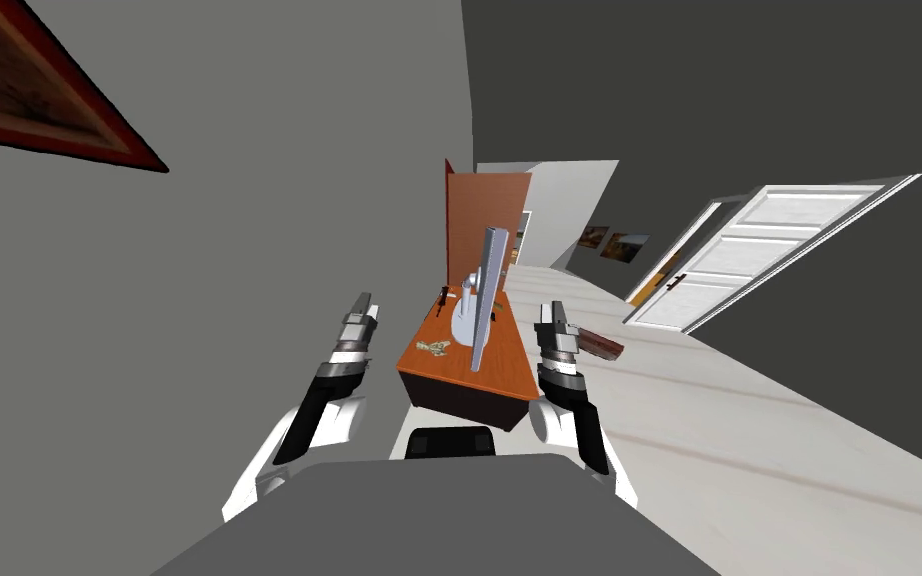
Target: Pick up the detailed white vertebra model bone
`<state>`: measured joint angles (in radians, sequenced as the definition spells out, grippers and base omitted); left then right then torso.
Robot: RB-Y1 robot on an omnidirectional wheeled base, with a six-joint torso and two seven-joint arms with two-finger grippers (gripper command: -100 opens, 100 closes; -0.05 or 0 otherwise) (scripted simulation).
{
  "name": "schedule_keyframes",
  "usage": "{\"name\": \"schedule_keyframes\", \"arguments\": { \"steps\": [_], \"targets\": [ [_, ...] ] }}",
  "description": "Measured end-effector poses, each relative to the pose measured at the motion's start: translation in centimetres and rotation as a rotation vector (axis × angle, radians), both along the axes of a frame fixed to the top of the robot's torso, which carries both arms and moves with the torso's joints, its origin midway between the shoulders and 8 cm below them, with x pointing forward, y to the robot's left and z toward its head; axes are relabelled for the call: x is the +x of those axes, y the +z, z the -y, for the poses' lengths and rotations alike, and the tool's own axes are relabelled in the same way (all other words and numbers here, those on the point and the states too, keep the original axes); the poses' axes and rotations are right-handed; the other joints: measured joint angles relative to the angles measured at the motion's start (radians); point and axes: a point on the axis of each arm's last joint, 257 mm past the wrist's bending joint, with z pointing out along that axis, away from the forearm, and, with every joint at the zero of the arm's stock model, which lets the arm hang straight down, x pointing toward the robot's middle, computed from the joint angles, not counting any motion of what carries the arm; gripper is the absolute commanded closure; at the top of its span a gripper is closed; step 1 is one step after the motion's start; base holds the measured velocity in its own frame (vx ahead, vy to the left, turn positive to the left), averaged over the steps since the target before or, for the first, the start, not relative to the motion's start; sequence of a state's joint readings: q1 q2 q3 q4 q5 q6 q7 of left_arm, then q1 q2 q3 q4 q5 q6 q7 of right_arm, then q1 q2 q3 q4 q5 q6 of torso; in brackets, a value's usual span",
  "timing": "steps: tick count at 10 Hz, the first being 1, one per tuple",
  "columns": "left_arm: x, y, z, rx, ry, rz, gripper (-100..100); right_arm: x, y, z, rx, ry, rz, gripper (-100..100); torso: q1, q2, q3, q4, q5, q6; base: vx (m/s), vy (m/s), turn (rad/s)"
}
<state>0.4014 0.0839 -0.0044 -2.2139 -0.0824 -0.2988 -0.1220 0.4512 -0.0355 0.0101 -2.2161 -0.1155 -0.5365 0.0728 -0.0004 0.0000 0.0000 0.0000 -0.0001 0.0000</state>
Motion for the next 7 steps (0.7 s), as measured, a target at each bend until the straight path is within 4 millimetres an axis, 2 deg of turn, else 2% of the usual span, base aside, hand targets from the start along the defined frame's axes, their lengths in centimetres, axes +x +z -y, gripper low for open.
{"name": "schedule_keyframes", "arguments": {
  "steps": [1,3,7],
  "targets": [
    [0.6,-0.7,-0.4,0.005,0.006,-0.025,-100,0.0,0.0,0.0,0.0,0.0,0.0,0,0.0,0.0,0.0,0.0,0.0,0.0,0.001,-0.019,-0.171],
    [2.7,-3.8,-1.8,0.009,0.027,-0.108,-100,0.0,0.0,0.0,0.0,0.0,0.0,0,-0.001,0.0,0.0,0.0,0.0,0.0,0.0,-0.018,-0.131],
    [4.6,-8.2,-4.0,0.003,0.068,-0.238,-100,0.0,0.0,0.0,0.0,0.0,0.0,0,0.0,0.0,0.0,0.0,0.0,0.0,-0.003,-0.018,-0.125]
  ]
}}
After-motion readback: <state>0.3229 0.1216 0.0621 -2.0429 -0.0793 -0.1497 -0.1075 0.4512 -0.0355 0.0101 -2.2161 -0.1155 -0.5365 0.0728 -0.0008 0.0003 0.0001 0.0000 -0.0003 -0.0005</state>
